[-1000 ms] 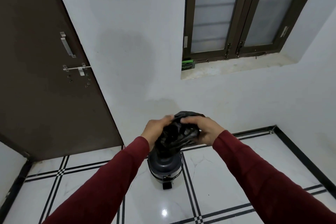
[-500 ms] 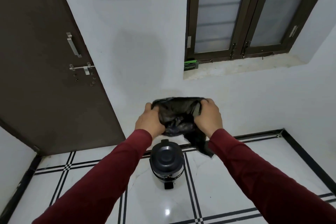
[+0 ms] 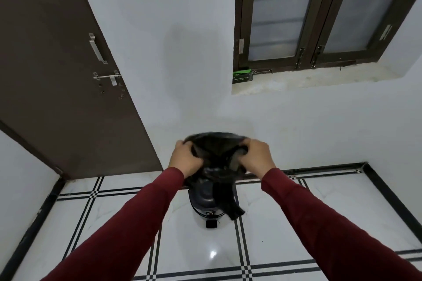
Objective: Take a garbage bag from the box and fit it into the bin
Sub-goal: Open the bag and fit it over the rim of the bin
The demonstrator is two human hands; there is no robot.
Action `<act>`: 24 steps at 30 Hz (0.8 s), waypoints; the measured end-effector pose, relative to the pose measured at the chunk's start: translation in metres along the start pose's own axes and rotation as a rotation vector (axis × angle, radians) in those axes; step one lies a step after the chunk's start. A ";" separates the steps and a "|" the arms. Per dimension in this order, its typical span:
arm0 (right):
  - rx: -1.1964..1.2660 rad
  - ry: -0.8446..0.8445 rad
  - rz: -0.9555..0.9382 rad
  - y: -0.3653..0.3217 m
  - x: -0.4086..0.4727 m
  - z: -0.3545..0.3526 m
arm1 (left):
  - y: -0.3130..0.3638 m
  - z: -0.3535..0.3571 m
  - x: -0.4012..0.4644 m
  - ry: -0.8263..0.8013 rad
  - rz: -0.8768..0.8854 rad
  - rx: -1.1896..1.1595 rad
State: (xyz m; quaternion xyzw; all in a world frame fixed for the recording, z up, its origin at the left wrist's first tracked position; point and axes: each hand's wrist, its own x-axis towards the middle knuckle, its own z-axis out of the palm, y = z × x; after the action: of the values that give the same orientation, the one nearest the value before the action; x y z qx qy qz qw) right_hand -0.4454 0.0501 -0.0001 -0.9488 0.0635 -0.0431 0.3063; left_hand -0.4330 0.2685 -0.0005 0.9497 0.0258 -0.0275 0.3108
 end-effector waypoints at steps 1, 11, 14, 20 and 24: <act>0.094 0.186 -0.103 -0.005 0.001 -0.006 | 0.006 -0.002 -0.003 0.163 0.073 -0.031; -0.434 -0.528 -0.063 0.029 -0.034 0.015 | -0.001 0.010 -0.030 -0.434 -0.141 0.346; -0.122 -0.152 -0.025 0.027 -0.017 0.003 | 0.004 0.006 -0.023 -0.071 -0.098 0.165; 0.049 0.283 -0.385 0.030 -0.008 0.003 | 0.001 0.006 -0.030 0.325 0.088 0.322; -0.451 -0.503 -0.099 0.052 -0.021 0.024 | -0.028 0.016 -0.032 -0.331 -0.141 0.452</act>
State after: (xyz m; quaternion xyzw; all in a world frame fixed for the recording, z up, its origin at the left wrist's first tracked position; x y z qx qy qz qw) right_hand -0.4686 0.0253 -0.0506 -0.9755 -0.0525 0.1927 0.0922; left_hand -0.4670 0.2809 -0.0274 0.9733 0.0337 -0.2089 0.0885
